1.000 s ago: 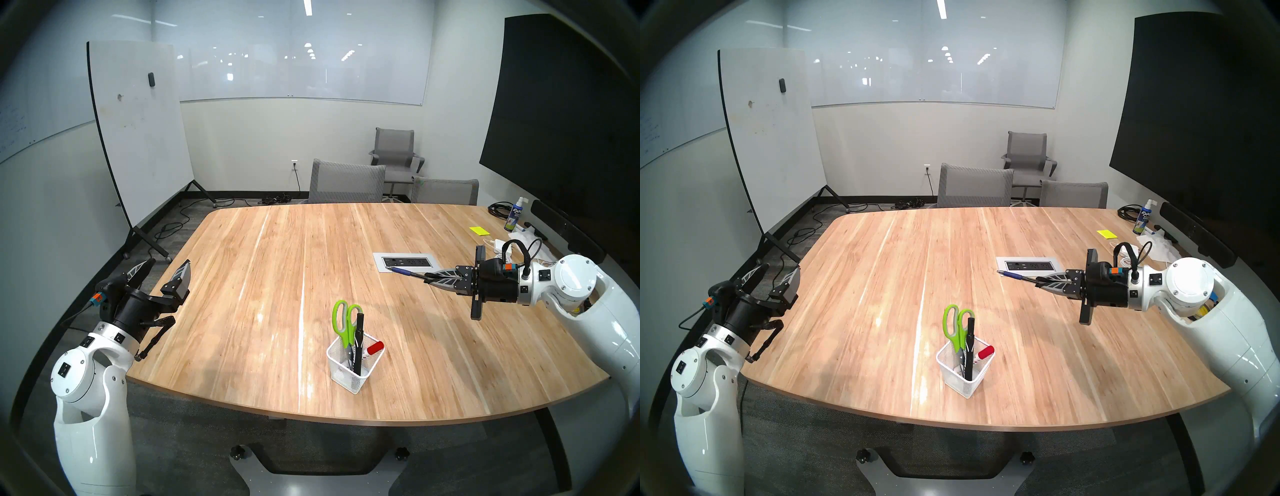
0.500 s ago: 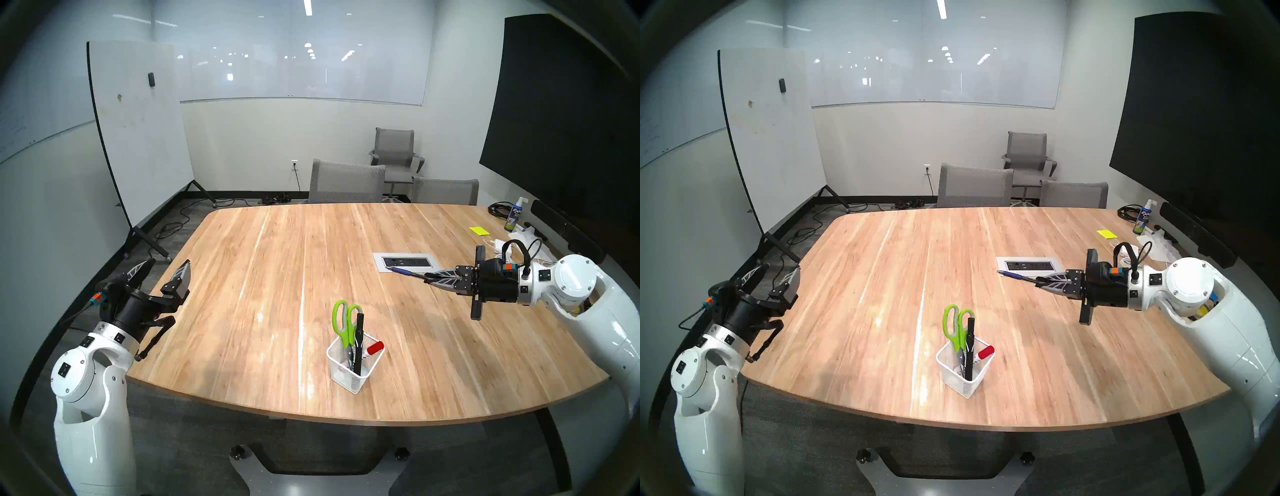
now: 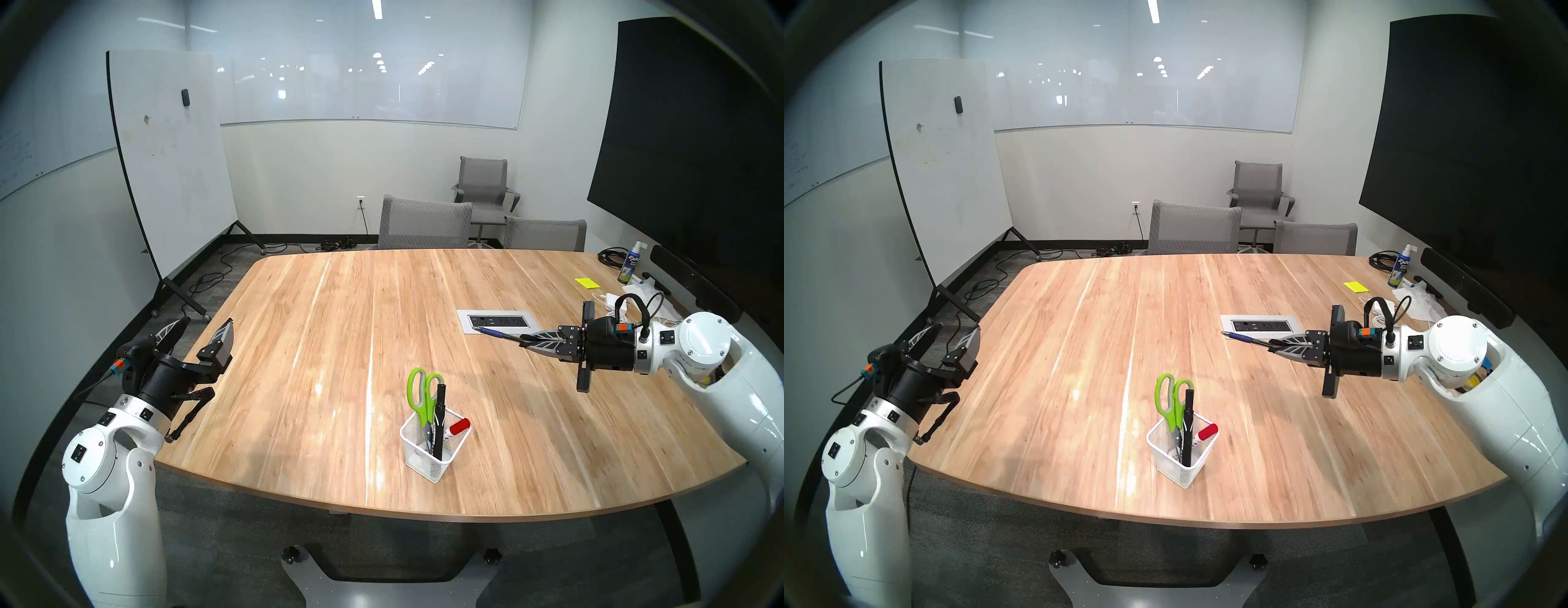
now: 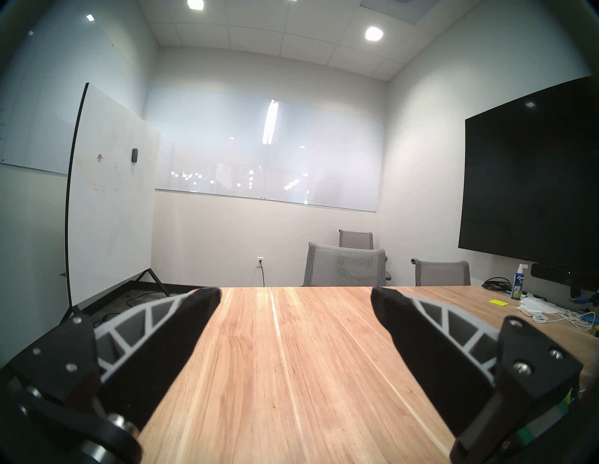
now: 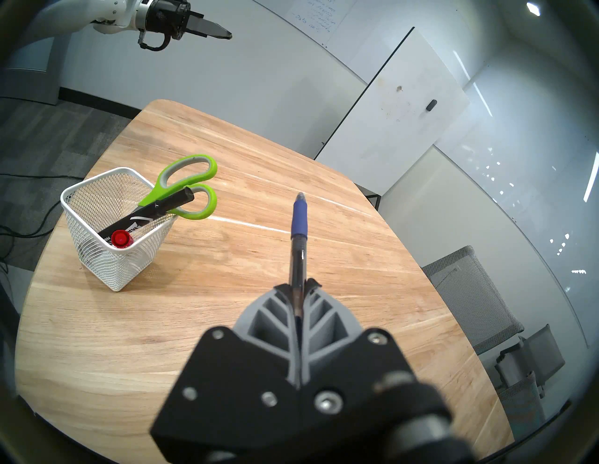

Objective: Place the pen, the marker, and the scissors into the pen holder

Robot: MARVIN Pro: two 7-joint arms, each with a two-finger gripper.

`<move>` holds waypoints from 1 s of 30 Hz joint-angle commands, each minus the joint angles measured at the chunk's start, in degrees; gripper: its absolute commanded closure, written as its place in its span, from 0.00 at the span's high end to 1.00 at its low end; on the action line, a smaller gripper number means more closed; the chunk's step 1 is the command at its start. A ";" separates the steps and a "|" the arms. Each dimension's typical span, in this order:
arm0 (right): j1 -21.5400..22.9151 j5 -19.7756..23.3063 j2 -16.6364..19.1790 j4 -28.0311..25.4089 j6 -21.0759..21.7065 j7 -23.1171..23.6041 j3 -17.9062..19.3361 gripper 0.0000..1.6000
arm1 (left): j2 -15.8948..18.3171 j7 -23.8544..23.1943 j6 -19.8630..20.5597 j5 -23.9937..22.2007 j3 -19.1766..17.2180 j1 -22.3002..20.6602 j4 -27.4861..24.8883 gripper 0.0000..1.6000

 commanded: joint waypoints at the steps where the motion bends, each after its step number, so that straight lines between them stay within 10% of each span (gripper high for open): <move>1: 0.77 0.12 0.17 -0.27 -0.04 -0.15 0.61 0.00 | -0.10 0.06 -0.06 0.02 0.12 -0.05 -1.26 1.00; 30: 0.77 0.12 0.17 -0.27 -0.04 -0.15 0.61 0.00 | -0.13 0.04 -0.05 0.03 0.11 -0.06 -1.26 1.00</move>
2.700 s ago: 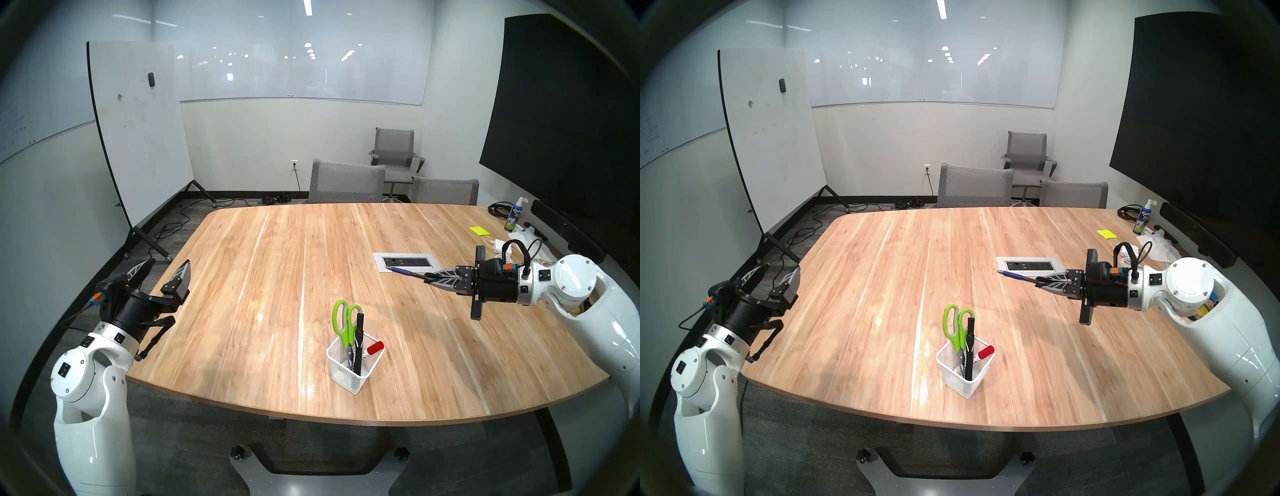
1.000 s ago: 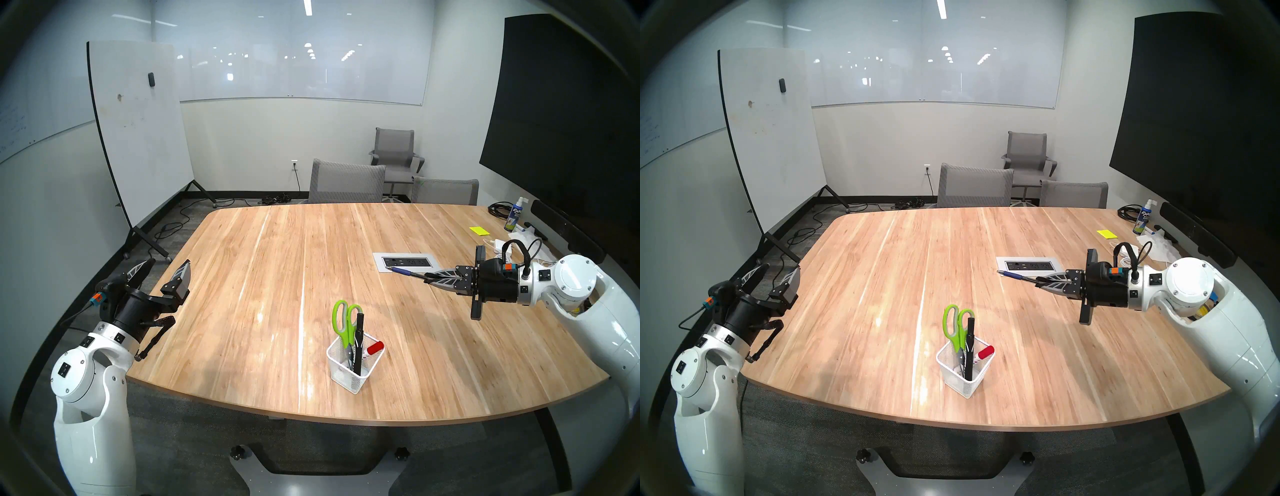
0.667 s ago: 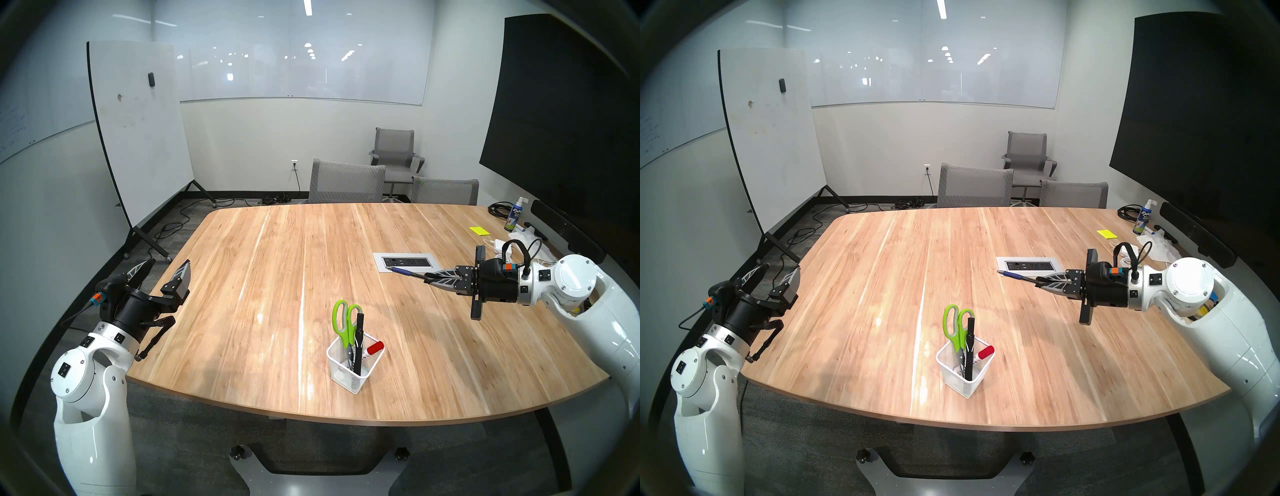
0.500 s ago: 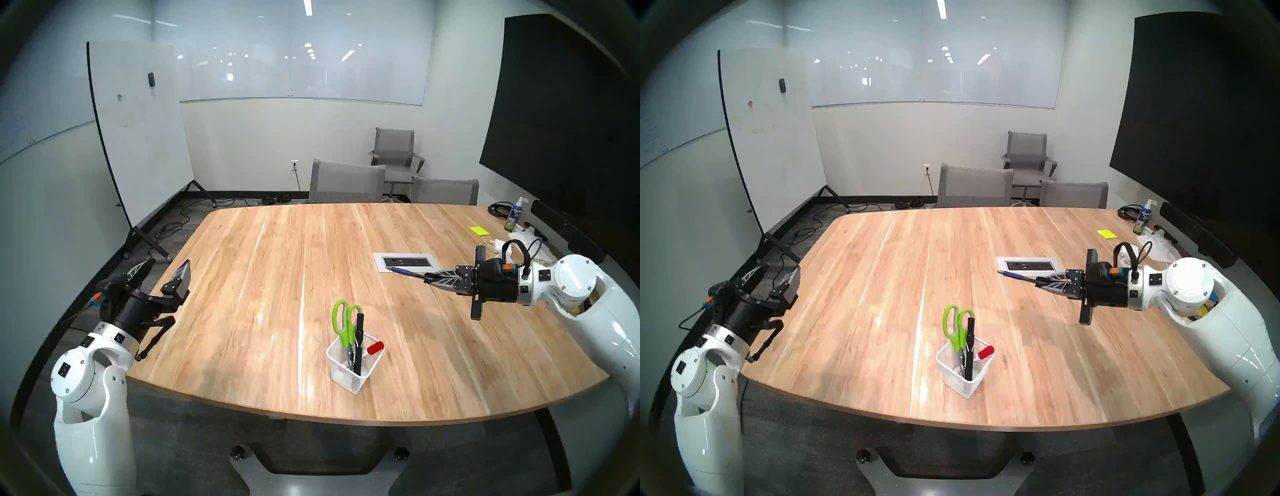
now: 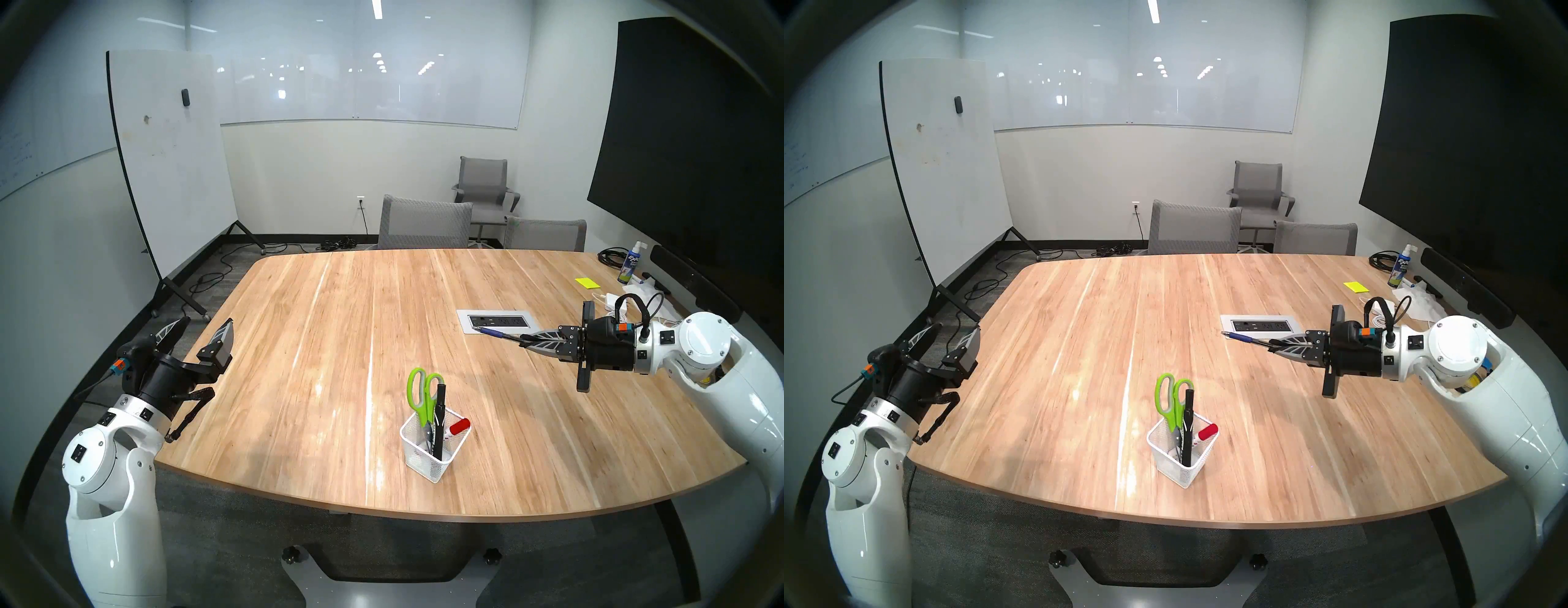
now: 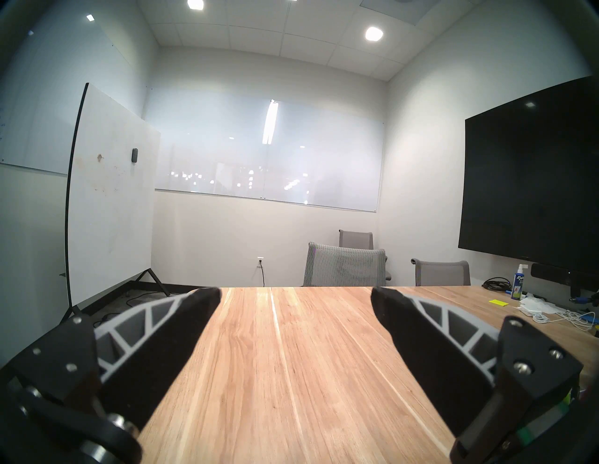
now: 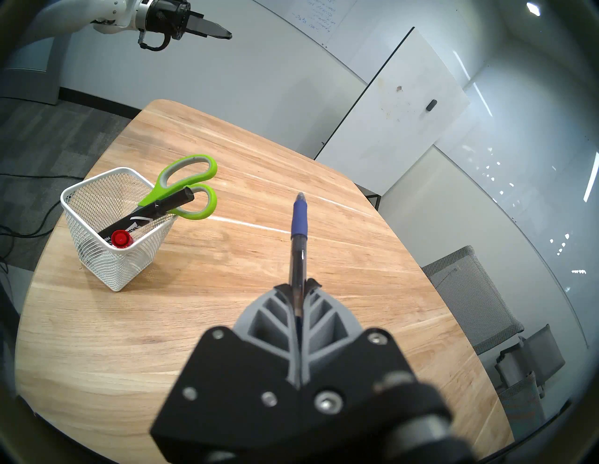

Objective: Place the pen, the marker, and the scissors into the pen holder

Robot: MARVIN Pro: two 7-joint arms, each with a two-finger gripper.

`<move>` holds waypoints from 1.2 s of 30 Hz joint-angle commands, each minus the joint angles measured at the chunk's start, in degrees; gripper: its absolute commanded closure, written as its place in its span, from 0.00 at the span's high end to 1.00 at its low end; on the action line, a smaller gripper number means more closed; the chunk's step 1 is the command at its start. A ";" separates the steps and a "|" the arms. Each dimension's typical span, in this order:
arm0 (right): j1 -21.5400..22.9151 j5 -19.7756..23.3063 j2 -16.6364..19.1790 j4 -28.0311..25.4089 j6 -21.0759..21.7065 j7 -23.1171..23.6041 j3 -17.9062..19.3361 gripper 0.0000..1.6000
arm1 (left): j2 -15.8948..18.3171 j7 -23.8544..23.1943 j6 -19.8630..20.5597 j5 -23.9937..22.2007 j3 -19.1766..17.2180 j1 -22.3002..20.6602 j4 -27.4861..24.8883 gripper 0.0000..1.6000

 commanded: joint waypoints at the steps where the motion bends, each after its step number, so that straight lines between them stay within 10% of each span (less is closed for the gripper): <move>1: 0.77 0.12 0.17 -0.27 -0.04 -0.14 0.61 0.00 | -0.10 0.06 -0.06 0.02 0.12 -0.05 -1.26 1.00; 36: 0.77 0.12 0.17 -0.27 -0.04 -0.14 0.61 0.00 | -0.11 0.05 -0.06 0.03 0.11 -0.05 -1.26 1.00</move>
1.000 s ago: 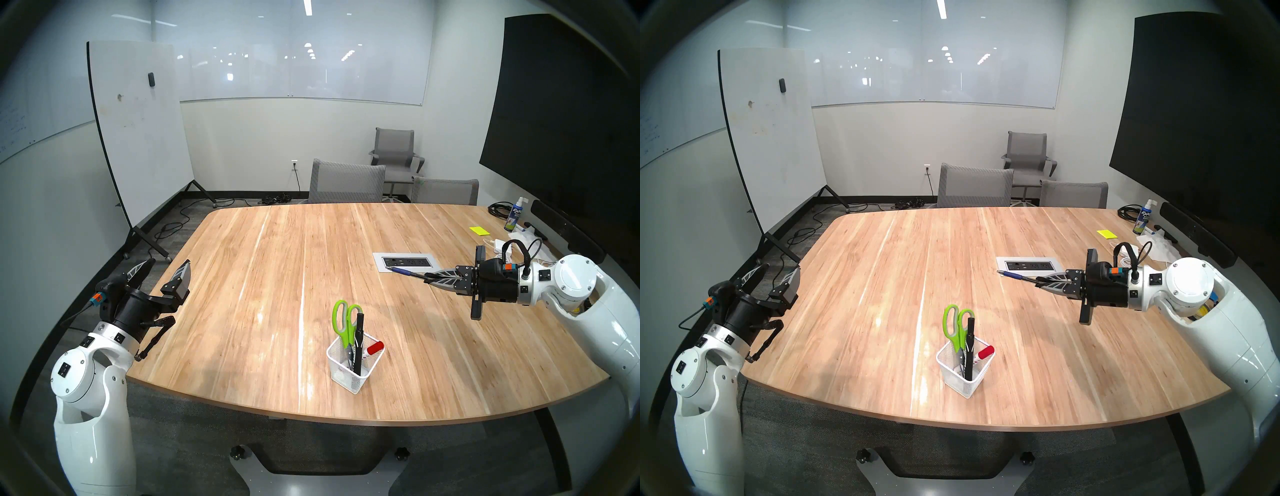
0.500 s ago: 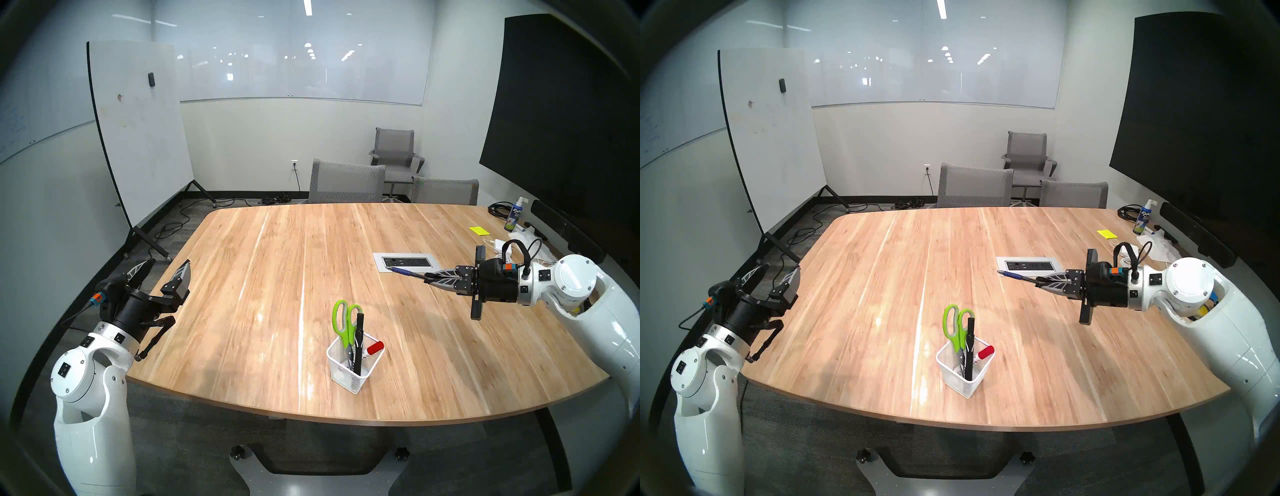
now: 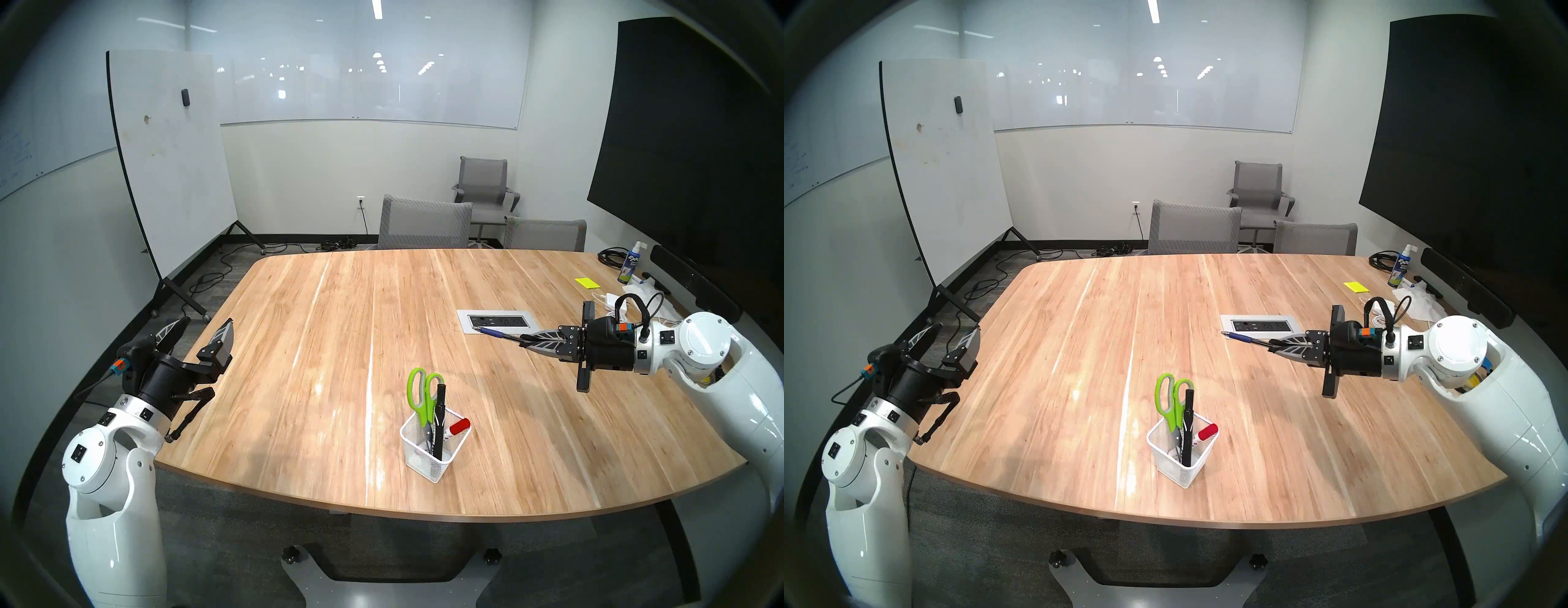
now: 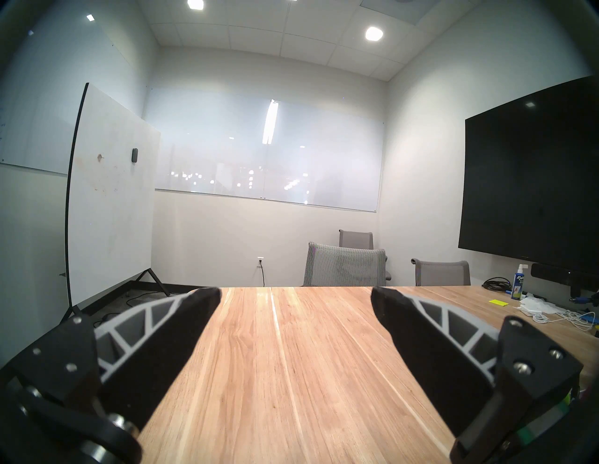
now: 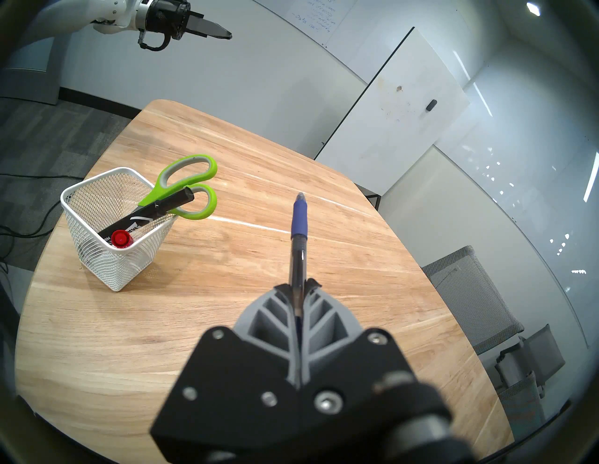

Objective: Place the pen, the marker, and the scissors into the pen holder

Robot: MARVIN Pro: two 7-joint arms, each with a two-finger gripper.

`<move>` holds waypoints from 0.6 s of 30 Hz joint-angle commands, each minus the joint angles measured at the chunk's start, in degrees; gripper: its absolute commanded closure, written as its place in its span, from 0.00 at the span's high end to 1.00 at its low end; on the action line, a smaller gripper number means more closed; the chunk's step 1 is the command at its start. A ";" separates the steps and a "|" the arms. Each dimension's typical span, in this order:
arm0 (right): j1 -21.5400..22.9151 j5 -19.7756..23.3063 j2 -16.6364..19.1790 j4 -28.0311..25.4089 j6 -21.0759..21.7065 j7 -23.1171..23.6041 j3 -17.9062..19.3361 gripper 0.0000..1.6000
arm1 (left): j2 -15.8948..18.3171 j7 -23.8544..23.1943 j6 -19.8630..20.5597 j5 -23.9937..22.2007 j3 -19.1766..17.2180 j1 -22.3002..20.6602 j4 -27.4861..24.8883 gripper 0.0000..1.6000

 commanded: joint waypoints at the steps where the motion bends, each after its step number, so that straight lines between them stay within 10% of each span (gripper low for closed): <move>1: 0.77 0.12 0.17 -0.27 -0.04 -0.14 0.61 0.00 | -0.09 0.05 -0.06 0.02 0.12 -0.05 -1.26 1.00; 18: 0.77 0.12 0.17 -0.27 -0.04 -0.15 0.61 0.00 | -0.10 0.05 -0.06 0.02 0.12 -0.05 -1.26 1.00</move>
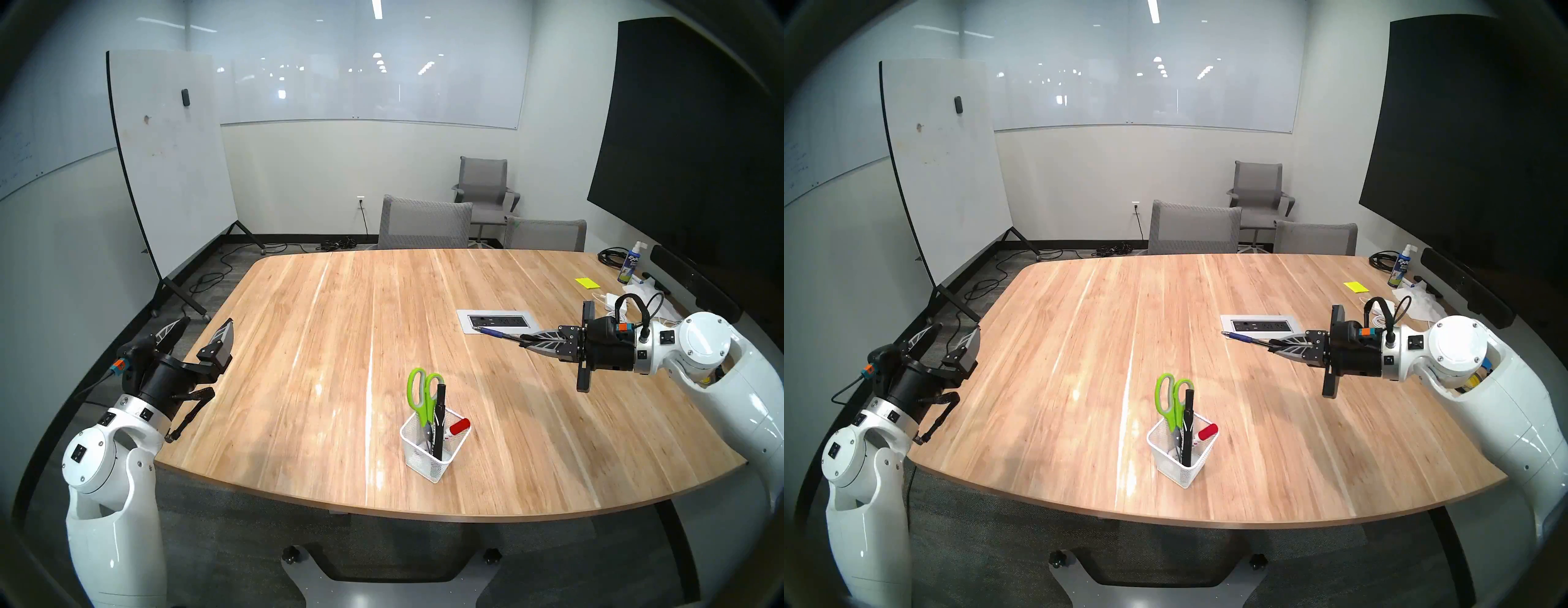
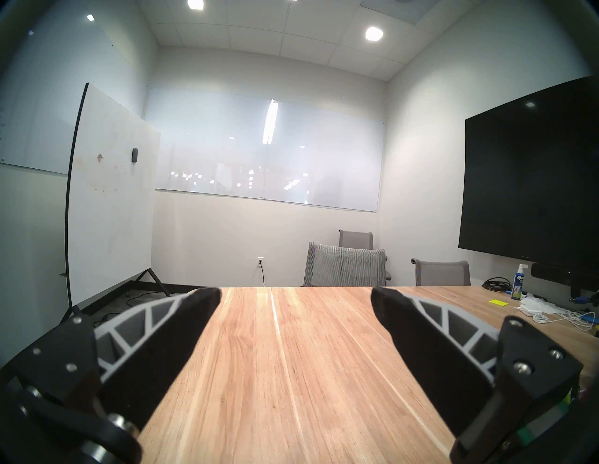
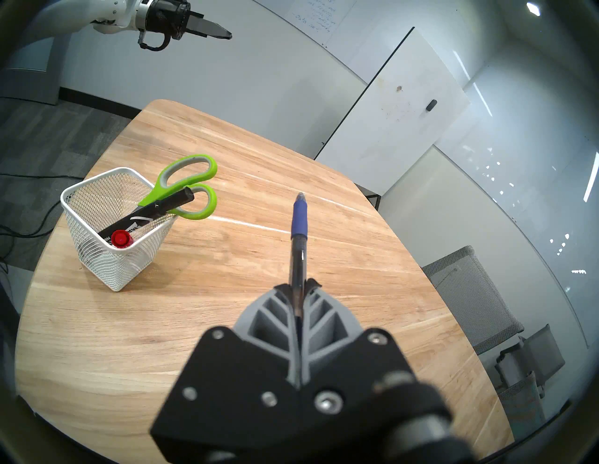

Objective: Place the pen, the marker, and the scissors into the pen holder

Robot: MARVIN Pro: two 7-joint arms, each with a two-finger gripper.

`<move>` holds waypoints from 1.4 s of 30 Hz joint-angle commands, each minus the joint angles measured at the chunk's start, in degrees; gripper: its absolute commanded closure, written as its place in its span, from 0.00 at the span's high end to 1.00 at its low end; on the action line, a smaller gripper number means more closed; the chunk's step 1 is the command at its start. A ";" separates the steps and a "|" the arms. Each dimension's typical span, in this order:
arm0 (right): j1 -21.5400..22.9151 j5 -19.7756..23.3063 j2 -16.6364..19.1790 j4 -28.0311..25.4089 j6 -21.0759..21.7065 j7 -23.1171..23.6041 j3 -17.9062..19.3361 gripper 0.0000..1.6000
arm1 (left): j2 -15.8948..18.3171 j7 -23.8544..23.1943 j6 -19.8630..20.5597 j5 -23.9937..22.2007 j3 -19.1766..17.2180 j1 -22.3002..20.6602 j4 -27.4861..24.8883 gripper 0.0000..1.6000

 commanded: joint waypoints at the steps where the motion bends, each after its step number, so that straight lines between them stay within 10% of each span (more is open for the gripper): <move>1: 0.77 0.12 0.17 -0.27 -0.04 -0.14 0.61 0.00 | -0.09 0.06 -0.06 0.02 0.12 -0.05 -1.26 1.00; 42: 0.77 0.12 0.17 -0.27 -0.04 -0.14 0.61 0.00 | -0.10 0.05 -0.06 0.02 0.12 -0.06 -1.26 1.00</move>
